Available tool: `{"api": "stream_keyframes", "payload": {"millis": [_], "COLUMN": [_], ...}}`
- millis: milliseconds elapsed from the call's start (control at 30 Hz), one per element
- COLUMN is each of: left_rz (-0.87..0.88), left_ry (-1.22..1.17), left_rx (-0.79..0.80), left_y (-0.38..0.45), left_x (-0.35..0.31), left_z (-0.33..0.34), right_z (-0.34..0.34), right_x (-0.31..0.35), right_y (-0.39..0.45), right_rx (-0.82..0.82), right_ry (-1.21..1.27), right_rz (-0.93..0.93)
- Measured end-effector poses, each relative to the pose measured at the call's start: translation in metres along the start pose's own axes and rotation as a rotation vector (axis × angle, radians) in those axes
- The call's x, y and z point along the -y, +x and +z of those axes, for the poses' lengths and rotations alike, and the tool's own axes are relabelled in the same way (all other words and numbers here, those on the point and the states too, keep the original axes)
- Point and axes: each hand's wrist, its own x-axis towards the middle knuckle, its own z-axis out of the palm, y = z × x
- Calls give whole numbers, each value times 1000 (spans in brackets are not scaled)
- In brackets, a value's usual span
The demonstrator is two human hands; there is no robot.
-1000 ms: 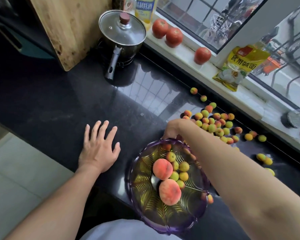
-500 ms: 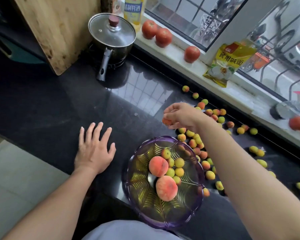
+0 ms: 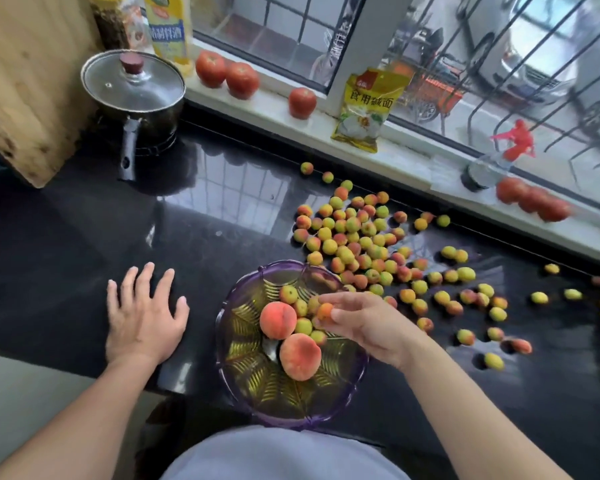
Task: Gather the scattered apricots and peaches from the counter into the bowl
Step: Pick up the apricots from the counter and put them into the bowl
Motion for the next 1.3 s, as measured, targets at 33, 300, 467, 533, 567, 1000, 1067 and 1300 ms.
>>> {"api": "stream_keyframes", "payload": {"millis": [33,300,467,533,567,1000,1067,1300], "left_rz": [-3,-12,-4,0,1,23,27,39], "left_ry": [0,-2,3,4,6,8,9,22], "left_rx": [1,5,5,6,8,17,23,11], "left_y": [0,1,1,2,2,2,2,5], "left_x": [0,1,1,2,3,3,4,6], "left_z": [0,0,0,1,1,2,3,10], "right_z": [2,20,25,25,25,-8,-34,-28], "right_x": [-2,-20,-23,-25,-27,6,25,109], "right_y": [4,57,70,71,72,44,57,168], "right_rx": [-97,-365,-428,-457,-461,-698,-772,-639], "right_ry": [-237,-1324,-1489,-1459,-1452,-948,-954,-1160], "right_rz": [-71,-702,-810,-812,-818,-712,-582,-511]}}
